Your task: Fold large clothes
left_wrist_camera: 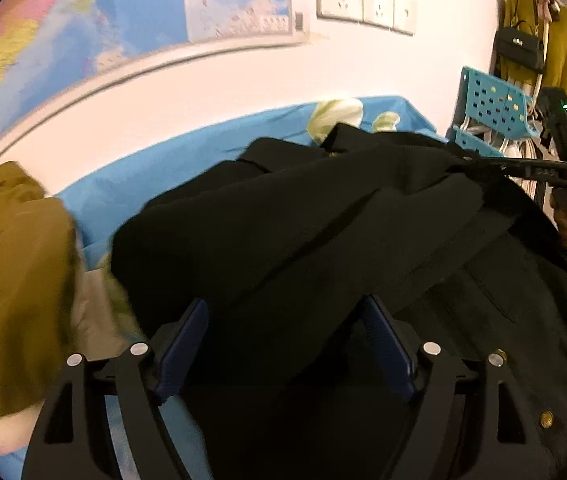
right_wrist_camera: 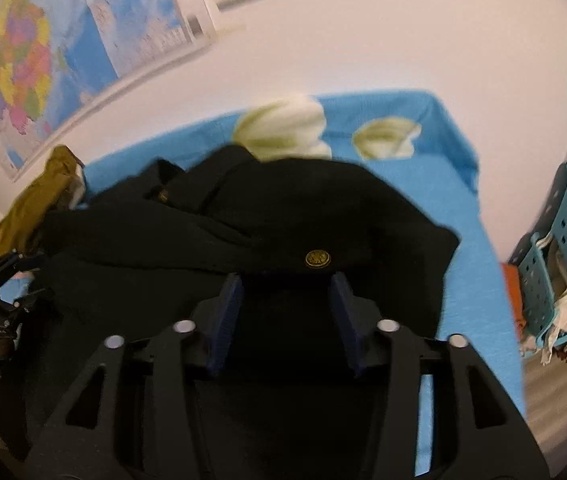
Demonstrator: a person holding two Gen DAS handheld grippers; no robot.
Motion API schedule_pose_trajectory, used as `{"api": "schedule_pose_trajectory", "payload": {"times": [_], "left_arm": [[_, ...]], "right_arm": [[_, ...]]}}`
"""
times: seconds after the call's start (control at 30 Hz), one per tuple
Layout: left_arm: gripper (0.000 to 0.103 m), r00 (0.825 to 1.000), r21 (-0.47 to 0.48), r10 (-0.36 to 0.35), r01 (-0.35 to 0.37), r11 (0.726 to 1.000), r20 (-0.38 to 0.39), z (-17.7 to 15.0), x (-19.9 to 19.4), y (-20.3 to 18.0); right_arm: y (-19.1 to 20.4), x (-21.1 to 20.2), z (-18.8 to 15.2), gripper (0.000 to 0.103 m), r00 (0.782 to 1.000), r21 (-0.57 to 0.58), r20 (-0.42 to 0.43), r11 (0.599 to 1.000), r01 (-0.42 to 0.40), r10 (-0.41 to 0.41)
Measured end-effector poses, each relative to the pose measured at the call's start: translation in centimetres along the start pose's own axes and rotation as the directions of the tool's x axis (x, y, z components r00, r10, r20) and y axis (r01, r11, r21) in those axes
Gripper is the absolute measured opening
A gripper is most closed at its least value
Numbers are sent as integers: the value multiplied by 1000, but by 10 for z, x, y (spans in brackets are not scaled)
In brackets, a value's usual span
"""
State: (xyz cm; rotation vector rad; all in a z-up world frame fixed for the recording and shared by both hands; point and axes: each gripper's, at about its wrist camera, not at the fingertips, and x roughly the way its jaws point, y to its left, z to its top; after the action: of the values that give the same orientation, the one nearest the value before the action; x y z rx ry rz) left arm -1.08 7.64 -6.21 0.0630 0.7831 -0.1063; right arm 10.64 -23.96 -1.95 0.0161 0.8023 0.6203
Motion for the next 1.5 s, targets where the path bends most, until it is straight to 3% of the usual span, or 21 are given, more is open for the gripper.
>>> {"api": "schedule_pose_trajectory", "payload": {"times": [0.13,0.33,0.6,0.7,0.8,0.93,1.07,1.17,1.23,1.37,1.4,1.43,1.47,1.5], "left_arm": [[80,1000,-76,-5,7,997,26,-17,-31,14],[82,1000,-158,-18,19,987,10,-63,-64,24],[84,985,-301,-164,141,943,-52,-131,-86,23],[85,972,-352,-226,191,916,-62,-146,-88,22],[86,961,-349,-266,226,910,-70,-151,-95,16],[86,940,-341,-329,282,897,-88,-154,-97,8],[92,908,-337,-408,358,871,-90,-159,-99,-2],[96,877,-349,-475,422,837,-78,-157,-96,-10],[96,870,-352,-488,436,828,-68,-156,-93,-11],[96,848,-391,-530,478,786,-29,-153,-87,-5],[96,846,-402,-533,481,780,-23,-151,-85,-6],[92,852,-404,-523,470,785,-23,-150,-84,-5],[84,864,-399,-503,450,799,-33,-148,-83,-6],[80,879,-384,-474,418,823,-59,-147,-83,-7]], "right_arm": [[-1,-40,-11,66,998,10,26,999,-52,52],[-16,-86,-61,76,998,80,14,994,-67,67],[-43,-124,-137,85,993,227,11,967,-118,119],[-45,-129,-155,86,989,246,2,958,-146,150],[-39,-129,-164,89,983,239,-10,955,-177,185],[-33,-127,-173,89,977,209,-24,957,-200,210],[-27,-126,-176,90,967,185,-28,952,-243,252],[-16,-122,-177,88,953,154,-48,945,-288,298],[-13,-121,-177,88,946,136,-53,940,-311,321],[-18,-125,-177,73,917,159,-32,908,-387,397],[-18,-126,-177,73,913,155,-32,904,-398,407],[-19,-126,-177,73,928,146,-44,921,-362,371],[-22,-124,-177,73,946,151,-57,939,-308,319],[-24,-124,-178,70,949,162,-53,940,-300,312]]}}
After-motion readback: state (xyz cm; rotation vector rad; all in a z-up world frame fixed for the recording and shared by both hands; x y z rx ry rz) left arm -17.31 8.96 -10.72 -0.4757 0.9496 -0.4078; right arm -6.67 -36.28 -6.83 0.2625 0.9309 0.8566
